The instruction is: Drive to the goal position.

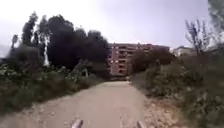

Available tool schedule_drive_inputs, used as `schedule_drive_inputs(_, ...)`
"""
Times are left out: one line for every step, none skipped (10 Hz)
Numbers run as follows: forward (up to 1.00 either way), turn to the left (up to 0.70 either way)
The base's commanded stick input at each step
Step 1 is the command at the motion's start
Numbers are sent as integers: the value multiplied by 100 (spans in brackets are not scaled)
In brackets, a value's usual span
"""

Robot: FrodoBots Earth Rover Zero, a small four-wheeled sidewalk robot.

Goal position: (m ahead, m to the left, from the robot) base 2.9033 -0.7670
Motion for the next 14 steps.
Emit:
schedule_drive_inputs(85,0)
schedule_drive_inputs(85,0)
schedule_drive_inputs(85,-7)
schedule_drive_inputs(85,-23)
schedule_drive_inputs(85,-34)
schedule_drive_inputs(85,-18)
schedule_drive_inputs(85,0)
schedule_drive_inputs(85,-7)
schedule_drive_inputs(85,-23)
schedule_drive_inputs(85,-34)
schedule_drive_inputs(85,-34)
schedule_drive_inputs(85,-18)
schedule_drive_inputs(85,0)
schedule_drive_inputs(85,0)
